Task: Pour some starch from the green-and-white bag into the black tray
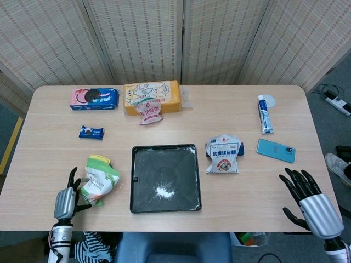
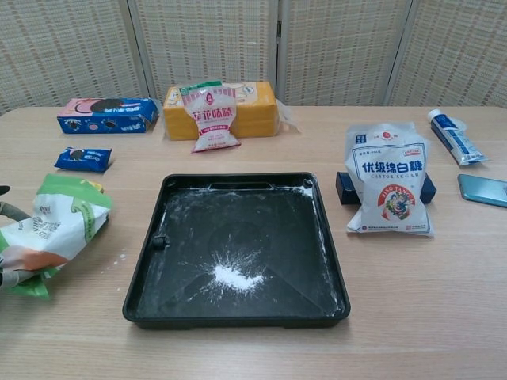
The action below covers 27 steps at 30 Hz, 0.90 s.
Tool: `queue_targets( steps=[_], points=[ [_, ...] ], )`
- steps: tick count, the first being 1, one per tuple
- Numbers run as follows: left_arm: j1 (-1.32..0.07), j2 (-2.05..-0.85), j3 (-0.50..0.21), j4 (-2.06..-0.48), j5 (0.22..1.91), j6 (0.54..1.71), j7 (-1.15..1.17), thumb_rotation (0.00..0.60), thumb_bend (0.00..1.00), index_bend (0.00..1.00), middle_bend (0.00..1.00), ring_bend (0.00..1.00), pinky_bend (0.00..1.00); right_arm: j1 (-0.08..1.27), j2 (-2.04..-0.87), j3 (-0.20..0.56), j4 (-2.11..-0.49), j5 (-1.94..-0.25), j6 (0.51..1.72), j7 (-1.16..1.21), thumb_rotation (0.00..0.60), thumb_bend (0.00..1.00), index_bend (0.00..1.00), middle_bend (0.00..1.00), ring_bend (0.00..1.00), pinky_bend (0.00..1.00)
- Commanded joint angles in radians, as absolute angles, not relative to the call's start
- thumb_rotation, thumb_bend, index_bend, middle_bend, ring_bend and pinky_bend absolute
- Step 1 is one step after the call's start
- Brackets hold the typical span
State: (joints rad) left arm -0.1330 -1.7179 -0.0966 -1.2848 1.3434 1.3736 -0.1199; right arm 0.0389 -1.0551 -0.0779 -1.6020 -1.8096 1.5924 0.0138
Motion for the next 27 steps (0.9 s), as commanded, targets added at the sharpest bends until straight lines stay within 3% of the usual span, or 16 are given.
queue_targets(
  steps=[1,9,17,23,27],
  points=[
    [-0.119,-1.677,-0.065,-1.35,1.377,1.395,-0.086,0.6,0.18,0.0,0.0,0.88,0.94,0.038,-1.055,-0.078,-1.603,-1.81,1.594,0.012,0.6,0.31,0.0,0.0,0.0,0.0],
    [-0.127,-1.664,-0.069,-1.364,1.322,1.327,-0.054,0.6,0.17,0.0,0.0,0.88,0.94,0.033,-1.056,-0.078,-1.6,-1.816,1.607,0.016,0.6,0.31,0.0,0.0,0.0,0.0],
    [-0.12,-1.606,-0.066,-1.428,1.36,1.362,-0.068,0.6,0.16,0.0,0.0,0.86,0.92,0.034,-1.055,-0.075,-1.599,-1.814,1.609,0.021,0.6,0.31,0.0,0.0,0.0,0.0],
    [-0.084,-1.469,-0.026,-1.563,1.43,1.433,-0.053,0.6,0.15,0.0,0.0,0.86,0.92,0.031,-1.055,-0.075,-1.598,-1.815,1.615,0.024,0.6,0.31,0.0,0.0,0.0,0.0],
    [-0.067,-1.309,0.032,-1.677,1.5,1.437,-0.135,0.6,0.15,0.0,0.0,0.83,0.9,0.031,-1.056,-0.075,-1.598,-1.815,1.613,0.022,0.6,0.31,0.0,0.0,0.0,0.0]
  ],
)
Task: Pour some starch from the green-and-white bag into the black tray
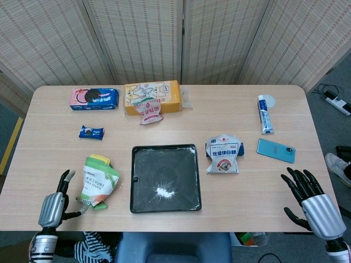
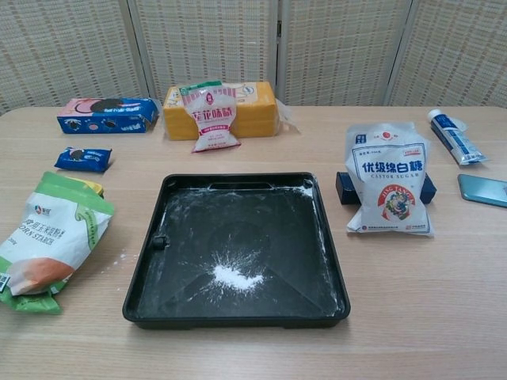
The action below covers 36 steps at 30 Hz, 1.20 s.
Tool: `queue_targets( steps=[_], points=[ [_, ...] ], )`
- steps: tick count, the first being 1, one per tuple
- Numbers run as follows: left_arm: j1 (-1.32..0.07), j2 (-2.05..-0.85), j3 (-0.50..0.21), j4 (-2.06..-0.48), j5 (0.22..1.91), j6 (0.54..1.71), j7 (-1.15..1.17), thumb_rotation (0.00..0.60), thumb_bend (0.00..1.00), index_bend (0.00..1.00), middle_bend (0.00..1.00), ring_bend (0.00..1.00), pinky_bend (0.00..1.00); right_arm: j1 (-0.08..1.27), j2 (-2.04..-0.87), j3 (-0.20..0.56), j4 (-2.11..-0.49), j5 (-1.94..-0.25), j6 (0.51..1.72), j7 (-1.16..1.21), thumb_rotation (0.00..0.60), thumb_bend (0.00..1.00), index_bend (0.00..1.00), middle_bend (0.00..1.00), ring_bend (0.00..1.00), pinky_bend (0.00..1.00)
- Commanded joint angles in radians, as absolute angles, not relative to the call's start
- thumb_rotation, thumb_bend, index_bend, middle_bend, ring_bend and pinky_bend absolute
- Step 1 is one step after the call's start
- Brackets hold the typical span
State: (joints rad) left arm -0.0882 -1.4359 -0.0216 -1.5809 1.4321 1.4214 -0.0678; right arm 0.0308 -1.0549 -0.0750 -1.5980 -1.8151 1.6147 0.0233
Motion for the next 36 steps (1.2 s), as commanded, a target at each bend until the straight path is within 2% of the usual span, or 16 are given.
queue_targets(
  steps=[1,4,5,7,9,12,14,16,18,21,30,36],
  points=[
    [-0.066,-1.275,0.046,-1.691,1.523,1.44,-0.164,0.6,0.15,0.0,0.0,0.8,0.87,0.032,-1.056,-0.075,-1.599,-1.815,1.611,0.02,0.6,0.31,0.0,0.0,0.0,0.0],
    [-0.055,-1.203,0.076,-1.674,1.601,1.481,-0.208,0.6,0.15,0.0,0.0,0.64,0.7,0.033,-1.057,-0.074,-1.601,-1.81,1.605,0.016,0.6,0.31,0.0,0.0,0.0,0.0],
    [-0.049,-1.191,0.083,-1.661,1.616,1.496,-0.208,0.6,0.15,0.0,0.0,0.58,0.61,0.034,-1.058,-0.073,-1.602,-1.807,1.603,0.015,0.6,0.31,0.0,0.0,0.0,0.0],
    [-0.038,-1.174,0.093,-1.624,1.641,1.522,-0.2,0.6,0.15,0.0,0.0,0.43,0.46,0.035,-1.059,-0.071,-1.603,-1.802,1.598,0.013,0.6,0.31,0.0,0.0,0.0,0.0],
    [-0.028,-1.174,0.091,-1.584,1.652,1.548,-0.206,0.6,0.15,0.0,0.0,0.23,0.34,0.038,-1.06,-0.068,-1.606,-1.793,1.589,0.008,0.6,0.31,0.0,0.0,0.0,0.0],
    [-0.026,-1.177,0.095,-1.533,1.658,1.55,-0.223,0.6,0.15,0.0,0.0,0.09,0.26,0.043,-1.061,-0.064,-1.61,-1.779,1.573,-0.001,0.6,0.31,0.0,0.0,0.0,0.0],
    [-0.031,-1.163,0.109,-1.523,1.646,1.511,-0.214,0.6,0.15,0.0,0.0,0.03,0.18,0.045,-1.063,-0.06,-1.612,-1.768,1.565,-0.006,0.6,0.31,0.0,0.0,0.0,0.0],
    [-0.038,-1.138,0.125,-1.531,1.615,1.449,-0.163,0.6,0.15,0.0,0.0,0.0,0.05,0.047,-1.063,-0.055,-1.614,-1.753,1.557,-0.012,0.6,0.31,0.0,0.0,0.0,0.0],
    [-0.033,-1.14,0.122,-1.526,1.578,1.425,-0.112,0.6,0.15,0.0,0.0,0.0,0.0,0.046,-1.065,-0.045,-1.617,-1.732,1.553,-0.022,0.6,0.31,0.0,0.0,0.0,0.0],
    [-0.032,-1.138,0.117,-1.535,1.546,1.403,-0.046,0.6,0.15,0.0,0.0,0.0,0.0,0.044,-1.069,-0.032,-1.621,-1.704,1.551,-0.041,0.6,0.31,0.0,0.0,0.0,0.0],
    [-0.009,-1.164,0.088,-1.543,1.534,1.459,0.071,0.6,0.15,0.0,0.0,0.0,0.0,0.035,-1.079,-0.018,-1.64,-1.673,1.554,-0.091,0.6,0.31,0.0,0.0,0.0,0.0],
    [-0.003,-1.168,0.08,-1.549,1.56,1.493,0.031,0.6,0.15,0.0,0.0,0.0,0.0,0.033,-1.074,-0.022,-1.64,-1.682,1.557,-0.079,0.6,0.31,0.0,0.0,0.0,0.0]
  ],
)
